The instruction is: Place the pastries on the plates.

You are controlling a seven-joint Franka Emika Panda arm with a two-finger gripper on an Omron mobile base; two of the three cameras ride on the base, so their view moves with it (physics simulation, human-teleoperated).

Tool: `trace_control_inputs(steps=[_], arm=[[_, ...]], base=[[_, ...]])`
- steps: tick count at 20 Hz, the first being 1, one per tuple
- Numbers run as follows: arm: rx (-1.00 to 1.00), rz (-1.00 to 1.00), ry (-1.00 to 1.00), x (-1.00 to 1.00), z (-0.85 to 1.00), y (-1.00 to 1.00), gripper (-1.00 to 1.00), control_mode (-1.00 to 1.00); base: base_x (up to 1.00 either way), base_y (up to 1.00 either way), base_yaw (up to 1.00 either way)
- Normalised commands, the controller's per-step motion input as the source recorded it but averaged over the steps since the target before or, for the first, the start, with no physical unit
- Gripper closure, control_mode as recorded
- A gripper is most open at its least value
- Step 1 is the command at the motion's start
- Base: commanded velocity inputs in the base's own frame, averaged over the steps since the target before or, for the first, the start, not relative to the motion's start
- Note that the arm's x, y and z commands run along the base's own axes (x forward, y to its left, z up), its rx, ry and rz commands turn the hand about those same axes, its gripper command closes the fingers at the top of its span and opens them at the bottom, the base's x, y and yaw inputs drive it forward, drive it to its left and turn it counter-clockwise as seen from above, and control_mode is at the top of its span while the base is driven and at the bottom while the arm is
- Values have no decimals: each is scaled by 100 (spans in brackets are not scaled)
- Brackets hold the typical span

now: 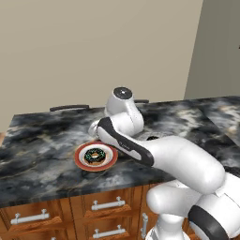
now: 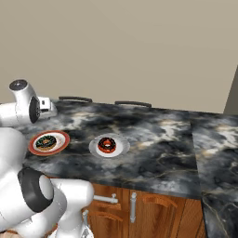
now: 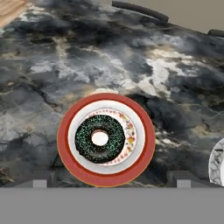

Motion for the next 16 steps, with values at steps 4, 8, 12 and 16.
trace_control_inputs(steps=[4, 8, 12, 16], arm=[[2, 0, -3, -15, 75, -57, -100, -100], [0, 0, -6, 0, 54, -86, -100, -100], [0, 0, -5, -10, 44, -93, -100, -100], [0, 0, -9, -34, 34, -94, -100, -100]], base=[[0, 0, 0], [0, 0, 0], [0, 0, 0], [0, 0, 0]])
